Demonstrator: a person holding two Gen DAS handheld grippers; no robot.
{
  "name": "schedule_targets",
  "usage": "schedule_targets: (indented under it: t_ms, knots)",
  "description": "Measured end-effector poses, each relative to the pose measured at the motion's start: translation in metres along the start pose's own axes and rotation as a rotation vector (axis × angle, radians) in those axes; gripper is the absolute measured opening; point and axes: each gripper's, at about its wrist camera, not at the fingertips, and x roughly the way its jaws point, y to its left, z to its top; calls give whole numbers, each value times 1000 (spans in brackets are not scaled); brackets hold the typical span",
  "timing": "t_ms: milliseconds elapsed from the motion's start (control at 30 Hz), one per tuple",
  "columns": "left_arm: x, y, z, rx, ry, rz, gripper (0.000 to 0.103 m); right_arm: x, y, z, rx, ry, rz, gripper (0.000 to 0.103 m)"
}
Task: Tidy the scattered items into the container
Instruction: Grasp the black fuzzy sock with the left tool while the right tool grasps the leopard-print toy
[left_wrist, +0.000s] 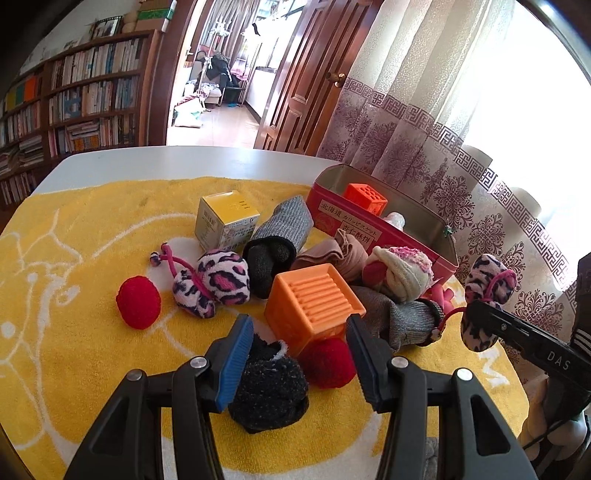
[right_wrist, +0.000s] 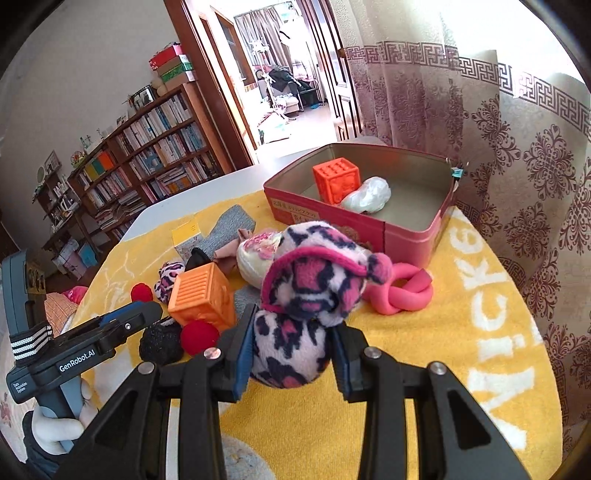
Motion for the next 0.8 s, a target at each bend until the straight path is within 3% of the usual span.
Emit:
schedule_targets:
  t_ms: [200,400,600,800]
  knots:
    - [3,-27,23,62,-17,-21,54,-10,-20,22,21,-66,-40,40]
    - [-1,-34,36,94,-25,-16,55,-11,-39,31,63,-73,-46,40]
    - [2,-6,8,66,58,89,55,-3,-37,21,53,-47,-23,40]
    - [26,4,-18,41,147,115,58,7,-33,14,66,-21,4,40]
